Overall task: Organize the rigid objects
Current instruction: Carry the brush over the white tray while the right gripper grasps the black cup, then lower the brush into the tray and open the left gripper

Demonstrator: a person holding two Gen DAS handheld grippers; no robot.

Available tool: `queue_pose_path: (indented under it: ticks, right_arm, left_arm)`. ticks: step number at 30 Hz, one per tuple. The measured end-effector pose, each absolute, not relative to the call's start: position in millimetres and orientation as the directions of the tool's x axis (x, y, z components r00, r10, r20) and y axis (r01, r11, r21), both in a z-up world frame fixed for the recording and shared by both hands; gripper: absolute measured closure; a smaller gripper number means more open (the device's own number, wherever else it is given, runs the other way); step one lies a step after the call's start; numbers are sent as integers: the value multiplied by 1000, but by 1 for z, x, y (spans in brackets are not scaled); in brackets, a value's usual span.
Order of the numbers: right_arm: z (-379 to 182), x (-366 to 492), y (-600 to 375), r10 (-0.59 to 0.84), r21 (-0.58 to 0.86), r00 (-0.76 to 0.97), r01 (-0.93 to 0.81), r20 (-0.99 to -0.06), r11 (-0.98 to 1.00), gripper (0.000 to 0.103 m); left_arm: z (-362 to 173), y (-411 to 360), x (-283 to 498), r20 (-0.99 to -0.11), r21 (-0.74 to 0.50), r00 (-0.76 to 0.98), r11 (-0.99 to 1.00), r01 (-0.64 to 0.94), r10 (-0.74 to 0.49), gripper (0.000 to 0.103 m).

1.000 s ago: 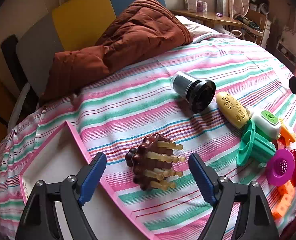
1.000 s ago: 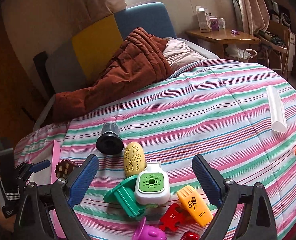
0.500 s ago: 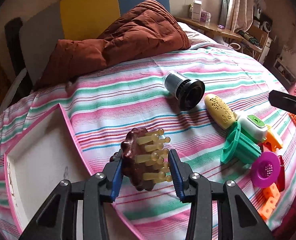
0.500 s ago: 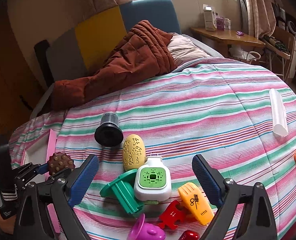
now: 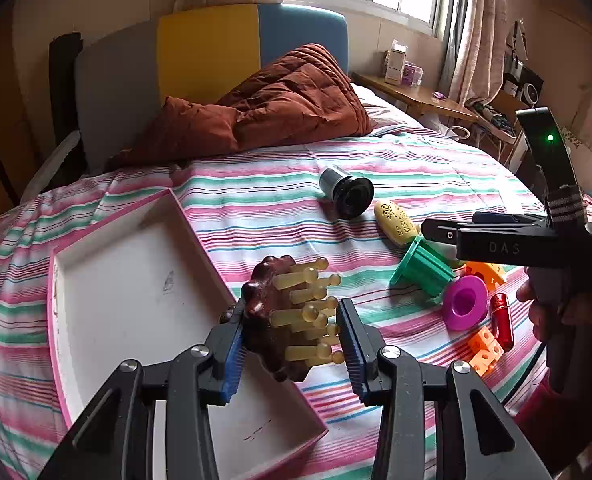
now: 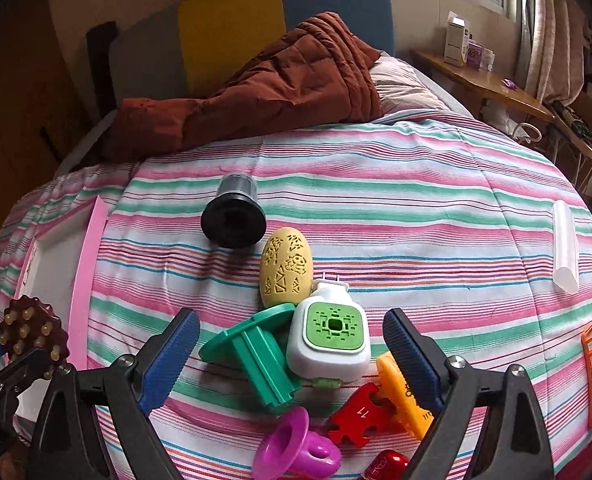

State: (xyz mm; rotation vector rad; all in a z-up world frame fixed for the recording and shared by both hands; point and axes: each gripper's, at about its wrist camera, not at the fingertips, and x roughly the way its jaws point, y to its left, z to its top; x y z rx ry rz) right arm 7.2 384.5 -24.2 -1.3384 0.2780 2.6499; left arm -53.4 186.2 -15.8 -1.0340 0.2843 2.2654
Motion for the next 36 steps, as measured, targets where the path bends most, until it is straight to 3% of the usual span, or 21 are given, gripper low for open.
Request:
queue_pose_path:
  ticks: [11,19,20,22,23,24,33,36]
  right_arm:
    - [-14,-78,368,66,32,-559,-164,-826,-986,8]
    - [-55,-157,377,88,-15,-402,-182,-911,-983,9]
    - [-61,-163,374,86,-21,-383,-173,-920,-985,11]
    - [-73,-170,368,73,-22,-342,-150,-937,-988,30]
    - [-79,-172,364,73,-29,-319,-141,-945,-990,44]
    - [-83,-172,360,69,-29,-311,-133,-948,-991,46]
    - [-83,-139,327,23,-17,-303,-25,-953,-1000,47]
    - [-81,-113,296,116,-148,-338,70,-934,-987,47]
  left_arm:
    - [-17,136,-53,-742,-50,-558,-861,-506,371,60]
    - [-22,120,-59,-751,-39,-569,-883,-467,334,60]
    - [-23,119,-60,-752,-41,-568,-884,-466,334,60]
    - [-24,118,-60,-755,-42,-566,-886,-463,332,60]
    - [-25,118,-60,-756,-44,-565,-886,-461,332,60]
    - [-25,117,-60,-756,-48,-564,-887,-460,333,60]
    - [-26,113,-56,-754,-62,-564,-890,-451,338,60]
    - [-26,107,-53,-753,-71,-564,-894,-442,339,60]
